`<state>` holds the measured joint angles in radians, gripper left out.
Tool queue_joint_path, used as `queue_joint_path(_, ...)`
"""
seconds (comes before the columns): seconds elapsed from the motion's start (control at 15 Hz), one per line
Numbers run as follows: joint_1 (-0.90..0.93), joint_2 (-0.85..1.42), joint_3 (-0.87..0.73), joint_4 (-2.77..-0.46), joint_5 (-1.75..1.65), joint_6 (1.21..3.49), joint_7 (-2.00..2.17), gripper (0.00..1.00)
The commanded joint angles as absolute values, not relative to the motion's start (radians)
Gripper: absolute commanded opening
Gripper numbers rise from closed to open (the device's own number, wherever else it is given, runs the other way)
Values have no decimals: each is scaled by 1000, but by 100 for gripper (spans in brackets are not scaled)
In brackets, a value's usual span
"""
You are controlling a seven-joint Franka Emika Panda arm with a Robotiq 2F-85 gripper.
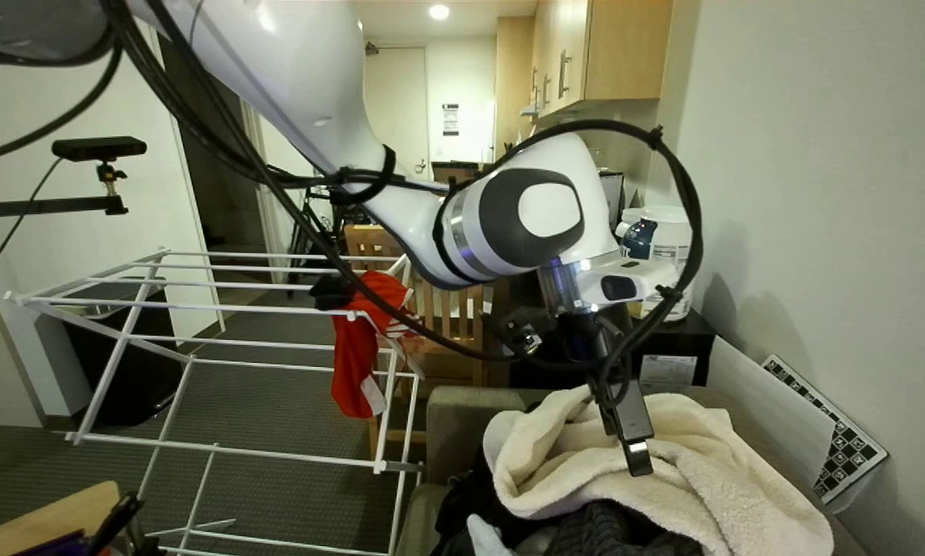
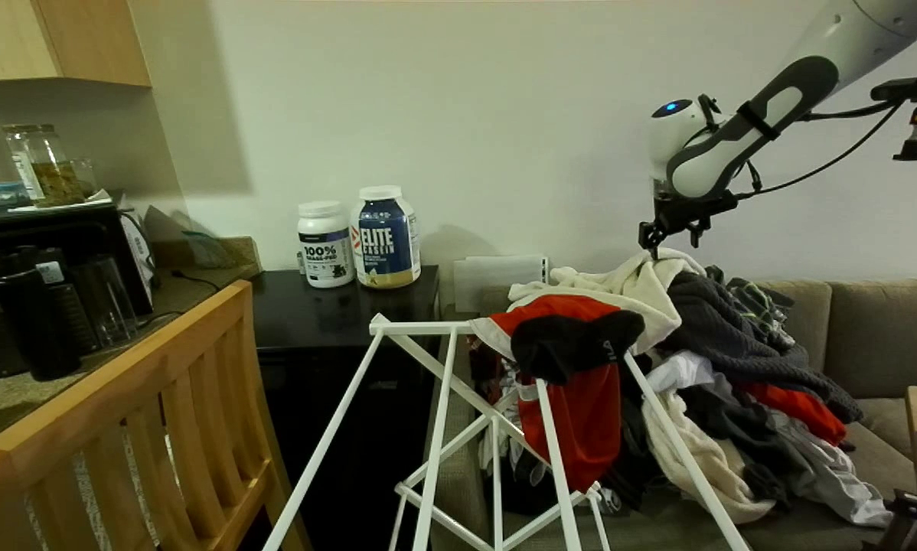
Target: Pick up the cycling shorts and put them on the white stand
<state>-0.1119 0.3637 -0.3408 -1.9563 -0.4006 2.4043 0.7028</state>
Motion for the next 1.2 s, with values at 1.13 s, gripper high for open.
queue_joint_path(1.13,-215,515,-464,-1779,-400,2238,760,100)
